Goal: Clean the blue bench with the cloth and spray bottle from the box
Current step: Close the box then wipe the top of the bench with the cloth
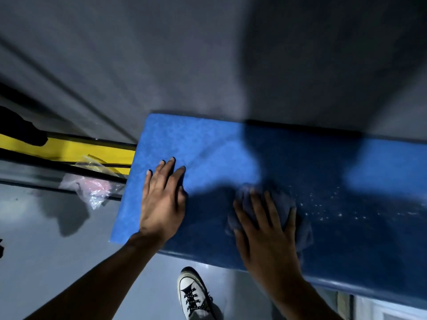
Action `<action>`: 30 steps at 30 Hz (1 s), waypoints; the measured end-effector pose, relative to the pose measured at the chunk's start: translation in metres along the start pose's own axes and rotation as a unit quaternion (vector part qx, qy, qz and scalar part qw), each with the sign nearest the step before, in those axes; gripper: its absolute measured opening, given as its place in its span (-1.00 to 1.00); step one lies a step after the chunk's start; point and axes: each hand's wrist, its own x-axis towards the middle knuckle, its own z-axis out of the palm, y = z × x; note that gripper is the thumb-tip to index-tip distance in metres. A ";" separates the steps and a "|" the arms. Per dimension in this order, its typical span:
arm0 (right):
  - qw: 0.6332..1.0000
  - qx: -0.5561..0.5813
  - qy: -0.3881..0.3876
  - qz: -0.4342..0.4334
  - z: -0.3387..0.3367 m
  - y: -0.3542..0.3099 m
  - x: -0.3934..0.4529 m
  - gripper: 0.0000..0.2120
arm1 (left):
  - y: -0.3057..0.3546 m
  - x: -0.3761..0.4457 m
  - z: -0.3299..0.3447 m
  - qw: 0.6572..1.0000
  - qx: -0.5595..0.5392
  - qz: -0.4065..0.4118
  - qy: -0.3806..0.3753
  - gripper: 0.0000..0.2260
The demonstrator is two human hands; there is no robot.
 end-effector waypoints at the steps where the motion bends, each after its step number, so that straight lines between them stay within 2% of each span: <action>1: 0.999 -0.005 0.008 -0.037 -0.001 0.011 -0.015 -0.42 | 0.005 0.000 -0.001 1.000 -0.012 -0.006 0.002 -0.55; 4: 0.990 -0.006 0.029 -0.140 -0.004 0.046 -0.042 -0.44 | 0.035 0.001 0.003 0.998 -0.056 0.016 0.017 -0.57; 6: 0.977 -0.024 0.006 -0.214 -0.007 0.068 -0.047 -0.41 | 0.065 -0.002 0.012 0.994 -0.084 0.061 0.017 -0.59; 9: 0.943 -0.071 -0.036 -0.323 -0.017 0.103 -0.037 -0.36 | 0.110 -0.008 0.030 0.989 -0.089 0.111 -0.028 -0.56; 14: 0.910 -0.119 -0.063 -0.392 -0.026 0.129 0.001 -0.37 | 0.129 -0.019 0.050 0.992 -0.020 0.116 -0.040 -0.59; 18: 0.927 -0.109 -0.053 -0.354 -0.026 0.140 0.041 -0.43 | 0.128 -0.019 0.054 0.992 -0.016 0.125 -0.024 -0.59; 23: 0.964 -0.088 -0.015 -0.251 -0.024 0.146 0.098 -0.43 | 0.128 -0.017 0.055 0.992 -0.010 0.126 -0.017 -0.57; 30: 0.995 -0.052 0.047 -0.069 -0.021 0.144 0.141 -0.44 | 0.130 -0.017 0.053 0.992 -0.007 0.122 -0.016 -0.53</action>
